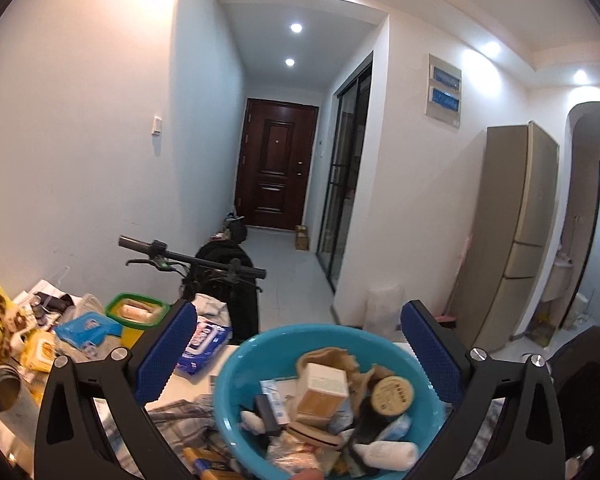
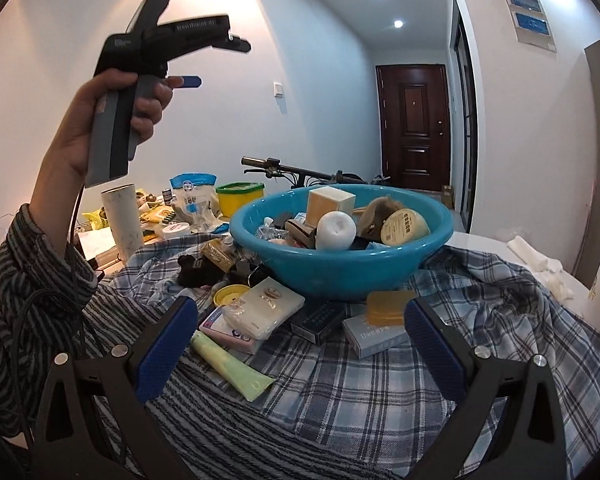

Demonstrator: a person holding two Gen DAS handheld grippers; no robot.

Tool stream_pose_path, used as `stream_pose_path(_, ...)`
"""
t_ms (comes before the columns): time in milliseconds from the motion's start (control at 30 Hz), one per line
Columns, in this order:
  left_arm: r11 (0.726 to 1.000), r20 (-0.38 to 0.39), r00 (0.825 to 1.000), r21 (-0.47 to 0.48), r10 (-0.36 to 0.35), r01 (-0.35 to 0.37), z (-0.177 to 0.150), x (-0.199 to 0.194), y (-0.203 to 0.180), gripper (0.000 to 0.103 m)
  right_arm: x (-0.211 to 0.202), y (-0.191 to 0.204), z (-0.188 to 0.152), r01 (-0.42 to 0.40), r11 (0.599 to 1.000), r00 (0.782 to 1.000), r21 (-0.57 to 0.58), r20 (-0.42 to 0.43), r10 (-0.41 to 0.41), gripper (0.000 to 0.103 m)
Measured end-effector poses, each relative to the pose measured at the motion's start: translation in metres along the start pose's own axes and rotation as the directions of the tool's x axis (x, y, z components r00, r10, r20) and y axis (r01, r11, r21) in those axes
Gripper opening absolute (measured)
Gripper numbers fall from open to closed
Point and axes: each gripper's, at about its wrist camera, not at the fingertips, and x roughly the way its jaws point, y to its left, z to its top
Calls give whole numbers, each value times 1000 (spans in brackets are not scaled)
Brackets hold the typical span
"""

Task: Organize objects
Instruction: 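Withdraw both open tools from the basin back toward the table, then grasp the black 'HAND' pouch with the left tool and lift it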

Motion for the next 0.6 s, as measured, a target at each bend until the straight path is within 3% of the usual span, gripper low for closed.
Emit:
stream_pose_path(200, 999, 41, 999, 25, 30, -31, 2, -17, -18, 103, 7, -15, -2, -1, 997, 999, 82, -49, 5, 103)
stream_pose_path(367, 997, 22, 999, 69, 40, -41, 0, -29, -31, 103, 8, -27, -5, -13, 988, 998, 153, -67, 23, 103)
stream_pose_path(600, 975, -93, 993, 216, 76, -54, -56, -44, -19, 103, 12, -25, -6, -18, 989, 995, 150, -92, 32, 103)
